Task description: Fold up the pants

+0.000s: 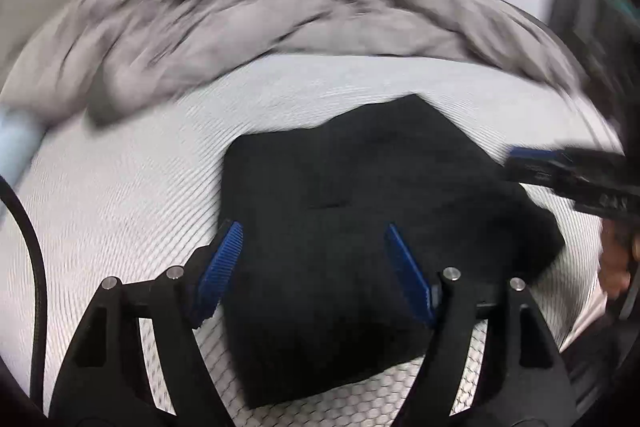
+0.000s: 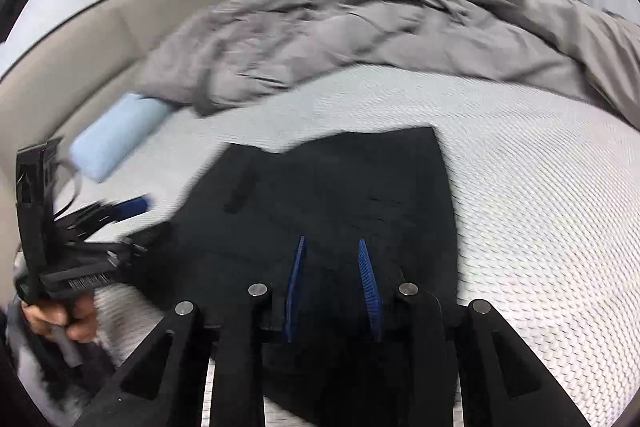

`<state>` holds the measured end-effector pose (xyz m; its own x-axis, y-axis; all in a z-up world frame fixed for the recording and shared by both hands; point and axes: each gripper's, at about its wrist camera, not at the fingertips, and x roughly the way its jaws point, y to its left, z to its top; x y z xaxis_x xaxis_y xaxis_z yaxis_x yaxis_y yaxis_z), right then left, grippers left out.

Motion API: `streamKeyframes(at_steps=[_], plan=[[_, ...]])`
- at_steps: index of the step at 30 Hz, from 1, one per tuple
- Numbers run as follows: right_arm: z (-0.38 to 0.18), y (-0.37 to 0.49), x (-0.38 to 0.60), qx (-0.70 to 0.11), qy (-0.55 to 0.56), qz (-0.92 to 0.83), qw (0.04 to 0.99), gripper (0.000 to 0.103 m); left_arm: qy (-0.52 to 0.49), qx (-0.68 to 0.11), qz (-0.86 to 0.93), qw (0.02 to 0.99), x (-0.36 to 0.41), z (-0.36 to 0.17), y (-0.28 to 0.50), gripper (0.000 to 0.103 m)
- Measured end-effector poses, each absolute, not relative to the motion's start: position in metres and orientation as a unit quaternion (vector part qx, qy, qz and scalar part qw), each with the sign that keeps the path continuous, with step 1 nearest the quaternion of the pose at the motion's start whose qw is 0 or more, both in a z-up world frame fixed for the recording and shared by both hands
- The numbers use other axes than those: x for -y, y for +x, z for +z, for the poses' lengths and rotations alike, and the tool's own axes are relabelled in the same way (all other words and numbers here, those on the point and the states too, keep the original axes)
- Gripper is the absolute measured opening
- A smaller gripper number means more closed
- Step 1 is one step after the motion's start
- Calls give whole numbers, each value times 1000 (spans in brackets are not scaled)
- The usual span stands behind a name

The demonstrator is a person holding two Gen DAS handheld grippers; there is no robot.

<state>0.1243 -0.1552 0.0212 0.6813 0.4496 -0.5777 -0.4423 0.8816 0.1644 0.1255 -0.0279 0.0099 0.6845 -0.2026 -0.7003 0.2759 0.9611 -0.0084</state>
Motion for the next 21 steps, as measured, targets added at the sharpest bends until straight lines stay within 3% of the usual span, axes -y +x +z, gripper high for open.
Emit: streamKeyframes(at_steps=[4,7,11,15,21], plan=[[-4,132,101,-352,-52,296,886,28,102,-443,-193,869,56,-26,131,53],[-36,145,80,-401,-99,284,865,28,116,-446,-194,866,47,-41,130,53],[-37,129,82,-367,-194,242,877,29,82,-444,-218,865,22,-40,121,53],[-32,124,107,-373,-174,255,875,29,75,-442,-205,870,6,-32,112,53],[-16,131,83,-336,-101,286,892,38,37,-393,-198,897,-7,-17,134,53]])
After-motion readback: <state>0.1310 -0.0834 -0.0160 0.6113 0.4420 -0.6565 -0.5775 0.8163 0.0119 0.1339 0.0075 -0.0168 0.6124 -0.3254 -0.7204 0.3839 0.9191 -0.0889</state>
